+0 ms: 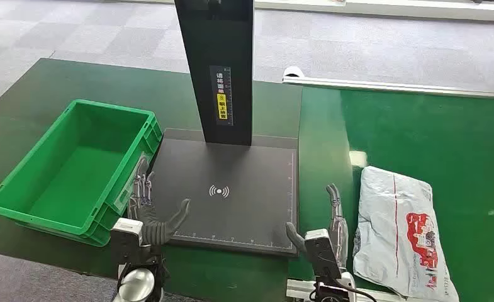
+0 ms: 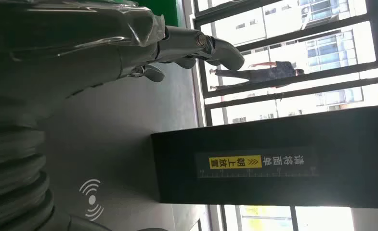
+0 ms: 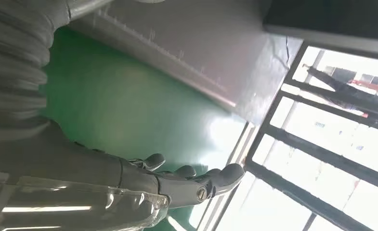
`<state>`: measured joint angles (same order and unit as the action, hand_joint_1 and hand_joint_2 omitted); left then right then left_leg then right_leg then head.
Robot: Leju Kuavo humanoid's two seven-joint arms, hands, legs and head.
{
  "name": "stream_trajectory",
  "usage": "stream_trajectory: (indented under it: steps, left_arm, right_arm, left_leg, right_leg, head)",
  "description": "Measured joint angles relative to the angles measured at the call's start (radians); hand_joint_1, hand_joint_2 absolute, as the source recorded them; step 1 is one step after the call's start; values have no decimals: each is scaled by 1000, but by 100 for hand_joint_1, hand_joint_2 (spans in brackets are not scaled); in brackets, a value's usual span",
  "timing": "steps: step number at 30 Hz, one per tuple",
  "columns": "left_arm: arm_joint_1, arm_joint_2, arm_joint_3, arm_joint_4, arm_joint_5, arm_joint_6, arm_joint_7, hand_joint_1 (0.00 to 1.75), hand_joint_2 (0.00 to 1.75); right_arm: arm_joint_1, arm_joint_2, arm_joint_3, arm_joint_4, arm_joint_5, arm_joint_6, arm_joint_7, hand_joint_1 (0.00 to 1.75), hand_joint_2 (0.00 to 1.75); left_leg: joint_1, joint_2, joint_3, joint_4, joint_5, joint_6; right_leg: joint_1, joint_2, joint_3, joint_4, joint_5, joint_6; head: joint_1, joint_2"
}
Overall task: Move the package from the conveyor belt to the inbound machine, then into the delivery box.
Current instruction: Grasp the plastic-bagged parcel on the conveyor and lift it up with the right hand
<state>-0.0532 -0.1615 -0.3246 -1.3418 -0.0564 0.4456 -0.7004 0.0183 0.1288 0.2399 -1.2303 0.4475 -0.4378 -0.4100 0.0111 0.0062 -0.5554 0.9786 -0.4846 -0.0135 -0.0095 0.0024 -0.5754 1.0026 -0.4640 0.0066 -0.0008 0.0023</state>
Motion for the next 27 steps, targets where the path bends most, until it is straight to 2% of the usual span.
stream_trajectory:
  steps: [3, 8, 10, 16, 22, 26, 27]
  left_arm:
    - [13, -6, 12, -17, -16, -6, 1, 0, 175]
    - [35, -20, 22, -37, -44, -27, 12, 0, 175]
    - [36, -25, 22, -37, -50, -38, 18, 0, 175]
    - [28, -37, 16, -31, -63, -59, 40, 0, 175]
    - [15, -47, 12, -23, -85, -74, 76, 0, 175]
    - [15, -47, 8, -21, -91, -79, 86, 0, 175]
    - [15, -47, 7, -19, -92, -78, 87, 0, 175]
  right_arm:
    - [-7, -17, -27, -14, 42, 13, 54, 0, 175]
    - [-92, -84, -127, 1, 136, 125, 294, 0, 175]
    - [-142, -109, -176, 31, 164, 167, 360, 0, 175]
    - [-240, -165, -299, 140, 222, 257, 472, 0, 175]
    - [-273, -210, -342, 265, 291, 326, 569, 3, 175]
    - [-276, -215, -343, 311, 340, 361, 614, 171, 175]
    - [-280, -215, -343, 321, 348, 369, 617, 175, 175]
  left_leg:
    - [0, 0, 0, 0, 0, 0]
    - [0, 0, 0, 0, 0, 0]
    - [-1, 0, 1, 1, 0, 0]
    - [-1, -1, 1, 1, 0, 1]
    - [-1, -1, 0, 1, 0, 1]
    - [-1, -1, 0, 1, 0, 1]
    - [-1, -1, 0, 1, 0, 1]
  right_leg:
    - [0, 0, 0, 0, 0, 0]
    - [0, 0, 0, 0, 1, 0]
    - [-1, 0, 1, 0, 1, 1]
    - [-1, -1, 1, 0, 1, 1]
    - [-1, -1, 0, 0, 1, 1]
    - [-1, -1, 0, 0, 0, 1]
    - [-1, -1, 0, 0, 0, 1]
  head:
    - [0, 0]
    - [0, 0]
    - [0, 0]
    - [0, 0]
    - [0, 0]
    - [0, 0]
    - [0, 0]
